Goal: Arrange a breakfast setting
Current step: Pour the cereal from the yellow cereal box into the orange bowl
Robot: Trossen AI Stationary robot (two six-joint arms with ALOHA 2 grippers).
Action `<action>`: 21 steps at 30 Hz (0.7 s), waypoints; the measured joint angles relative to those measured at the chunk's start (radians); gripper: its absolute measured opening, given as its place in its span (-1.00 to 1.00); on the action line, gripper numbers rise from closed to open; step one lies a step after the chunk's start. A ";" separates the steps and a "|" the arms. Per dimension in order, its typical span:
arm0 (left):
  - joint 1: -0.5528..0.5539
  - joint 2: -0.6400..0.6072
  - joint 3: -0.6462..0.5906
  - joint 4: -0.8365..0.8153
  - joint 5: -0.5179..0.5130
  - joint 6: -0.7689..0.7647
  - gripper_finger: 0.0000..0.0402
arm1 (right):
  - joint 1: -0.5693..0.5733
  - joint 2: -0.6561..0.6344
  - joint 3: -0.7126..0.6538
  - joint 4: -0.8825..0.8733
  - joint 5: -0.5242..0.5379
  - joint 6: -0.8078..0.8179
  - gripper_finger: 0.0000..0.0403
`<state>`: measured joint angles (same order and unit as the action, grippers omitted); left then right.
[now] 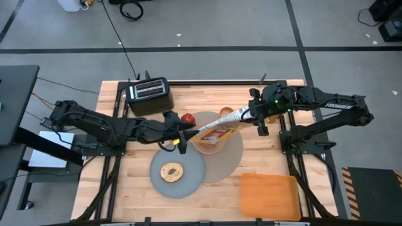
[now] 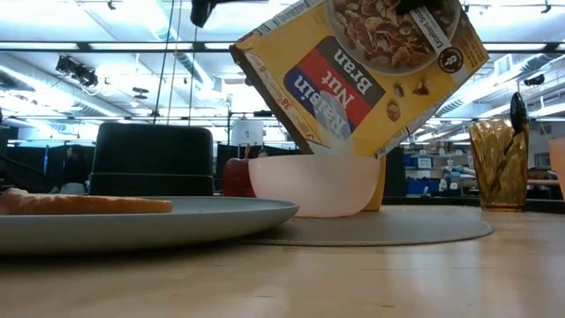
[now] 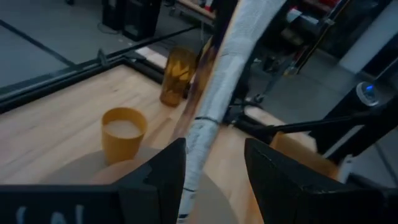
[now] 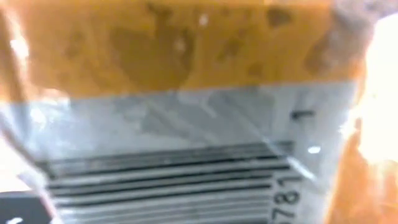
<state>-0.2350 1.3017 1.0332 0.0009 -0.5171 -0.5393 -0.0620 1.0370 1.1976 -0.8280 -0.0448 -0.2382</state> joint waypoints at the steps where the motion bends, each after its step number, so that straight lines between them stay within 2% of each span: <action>1: 0.003 0.011 0.000 0.000 -0.002 0.002 -0.14 | 0.000 0.000 0.000 0.000 0.000 0.000 -0.24; 4: 0.008 0.048 0.000 0.020 -0.004 0.030 -0.14 | 0.000 0.000 0.000 0.000 0.000 0.000 -0.24; 11: 0.009 0.127 0.000 0.155 -0.003 0.210 -0.13 | 0.000 0.004 0.000 -0.001 0.000 0.005 -0.25; 21: 0.050 0.178 0.000 0.160 -0.002 0.248 0.16 | 0.000 0.008 0.000 0.021 0.000 0.011 -0.25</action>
<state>-0.1847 1.4797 1.0329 0.1614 -0.5195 -0.2914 -0.0620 1.0451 1.1973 -0.8067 -0.0445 -0.2268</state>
